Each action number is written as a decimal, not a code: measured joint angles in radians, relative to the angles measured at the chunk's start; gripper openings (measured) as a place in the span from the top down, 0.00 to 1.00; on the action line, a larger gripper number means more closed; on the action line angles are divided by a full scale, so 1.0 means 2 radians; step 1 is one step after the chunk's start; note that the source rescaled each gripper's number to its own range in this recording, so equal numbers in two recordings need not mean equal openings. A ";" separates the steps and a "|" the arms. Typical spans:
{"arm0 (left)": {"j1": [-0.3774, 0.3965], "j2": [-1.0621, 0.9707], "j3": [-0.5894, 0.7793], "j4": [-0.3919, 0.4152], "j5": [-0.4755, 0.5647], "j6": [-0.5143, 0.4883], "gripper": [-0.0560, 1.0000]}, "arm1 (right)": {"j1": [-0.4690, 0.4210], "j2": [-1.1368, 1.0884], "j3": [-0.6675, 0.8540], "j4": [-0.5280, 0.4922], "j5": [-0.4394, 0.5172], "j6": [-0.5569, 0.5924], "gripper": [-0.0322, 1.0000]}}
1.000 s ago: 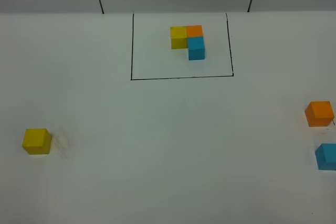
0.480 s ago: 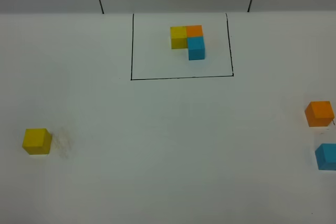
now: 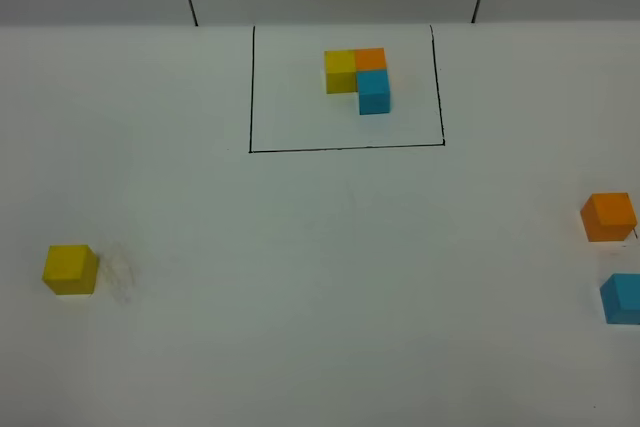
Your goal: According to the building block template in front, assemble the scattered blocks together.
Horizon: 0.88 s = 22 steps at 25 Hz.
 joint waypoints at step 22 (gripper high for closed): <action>0.000 0.000 0.000 -0.003 0.000 -0.001 0.95 | 0.000 0.000 0.000 0.000 0.000 0.000 0.97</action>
